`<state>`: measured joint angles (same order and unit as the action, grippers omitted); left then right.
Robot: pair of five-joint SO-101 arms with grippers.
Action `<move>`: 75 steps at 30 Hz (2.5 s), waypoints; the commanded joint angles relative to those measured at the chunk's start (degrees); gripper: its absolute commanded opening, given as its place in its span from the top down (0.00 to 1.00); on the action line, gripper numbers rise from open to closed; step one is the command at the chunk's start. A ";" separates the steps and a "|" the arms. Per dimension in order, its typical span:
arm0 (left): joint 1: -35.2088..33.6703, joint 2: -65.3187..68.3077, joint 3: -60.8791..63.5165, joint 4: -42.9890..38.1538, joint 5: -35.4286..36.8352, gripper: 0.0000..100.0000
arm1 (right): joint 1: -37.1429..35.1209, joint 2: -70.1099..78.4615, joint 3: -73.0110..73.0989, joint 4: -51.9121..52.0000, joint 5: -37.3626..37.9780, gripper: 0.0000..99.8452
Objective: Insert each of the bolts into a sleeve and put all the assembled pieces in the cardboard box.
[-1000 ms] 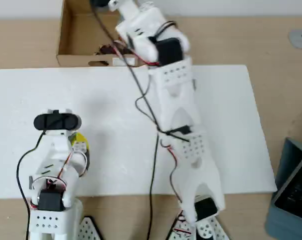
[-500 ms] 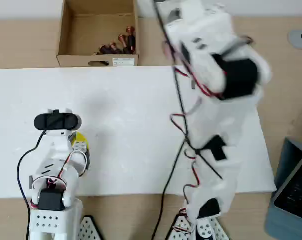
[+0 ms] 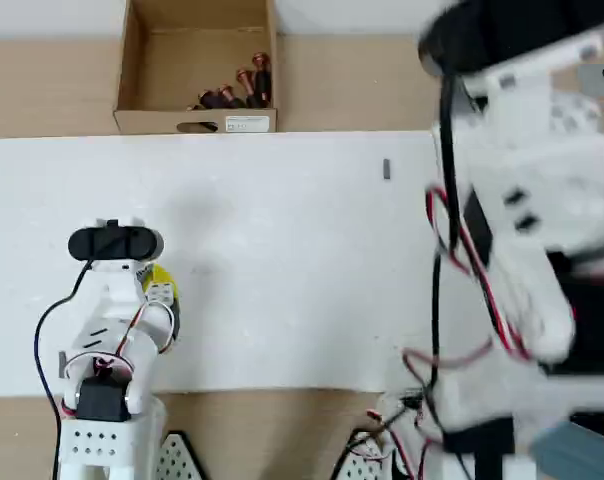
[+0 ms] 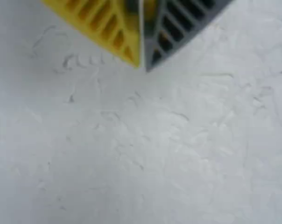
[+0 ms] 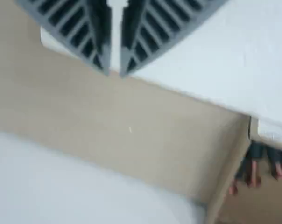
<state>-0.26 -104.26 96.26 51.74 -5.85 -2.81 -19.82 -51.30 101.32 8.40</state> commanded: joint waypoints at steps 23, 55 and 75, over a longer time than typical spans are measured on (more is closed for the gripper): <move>-0.35 -0.22 0.70 0.09 -0.53 1.00 | 4.53 -57.36 103.34 -38.51 -5.10 0.99; -0.35 -0.22 0.70 0.09 -0.53 1.00 | 4.62 -90.24 148.09 -40.26 -5.01 0.99; -0.35 -0.22 0.70 0.09 -0.53 1.00 | 4.62 -90.24 148.09 -40.35 -5.10 0.99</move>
<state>-0.26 -104.26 96.26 51.74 -5.85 1.41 -103.43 96.92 61.32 3.74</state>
